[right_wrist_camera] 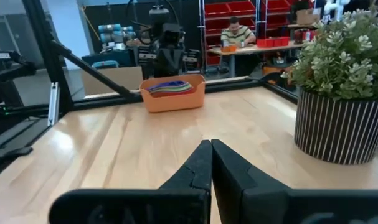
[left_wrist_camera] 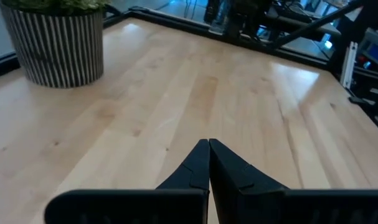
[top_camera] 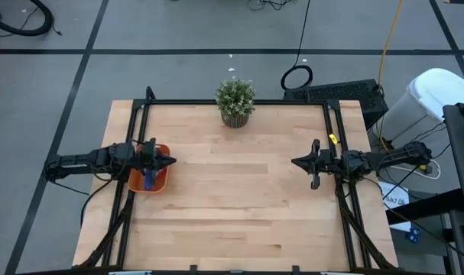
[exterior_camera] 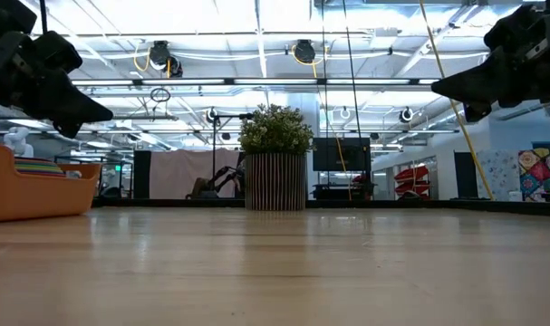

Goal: Nest measuring cups in basket
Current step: Return to Home Position

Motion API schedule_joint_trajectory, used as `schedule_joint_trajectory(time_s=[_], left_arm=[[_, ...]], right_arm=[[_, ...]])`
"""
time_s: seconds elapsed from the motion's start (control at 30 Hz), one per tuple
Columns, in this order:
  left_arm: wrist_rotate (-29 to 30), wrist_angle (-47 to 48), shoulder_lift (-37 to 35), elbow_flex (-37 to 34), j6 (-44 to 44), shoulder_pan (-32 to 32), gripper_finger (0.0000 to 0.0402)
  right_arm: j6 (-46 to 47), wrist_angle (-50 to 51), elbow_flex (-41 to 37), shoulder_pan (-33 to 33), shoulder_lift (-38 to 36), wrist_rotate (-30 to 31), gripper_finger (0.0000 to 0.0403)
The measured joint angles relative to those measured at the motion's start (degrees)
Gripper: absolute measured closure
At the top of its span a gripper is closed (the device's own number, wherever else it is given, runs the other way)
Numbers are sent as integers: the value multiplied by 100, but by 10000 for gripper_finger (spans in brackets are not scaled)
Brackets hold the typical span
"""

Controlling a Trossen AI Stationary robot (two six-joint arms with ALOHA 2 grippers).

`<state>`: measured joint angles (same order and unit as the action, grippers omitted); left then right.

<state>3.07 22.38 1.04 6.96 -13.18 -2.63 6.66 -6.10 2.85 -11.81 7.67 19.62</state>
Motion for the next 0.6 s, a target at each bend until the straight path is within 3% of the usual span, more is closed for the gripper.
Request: schedule_joint_trajectory(time_s=[0.37, 0.6], left_arm=[[-46, 12, 0, 0, 91, 106, 395], [-49, 12, 0, 0, 47, 106, 374]], right_arm=[[-305, -527, -13, 7, -40, -460, 403], [-305, -525, -17, 7, -40, -633, 403]])
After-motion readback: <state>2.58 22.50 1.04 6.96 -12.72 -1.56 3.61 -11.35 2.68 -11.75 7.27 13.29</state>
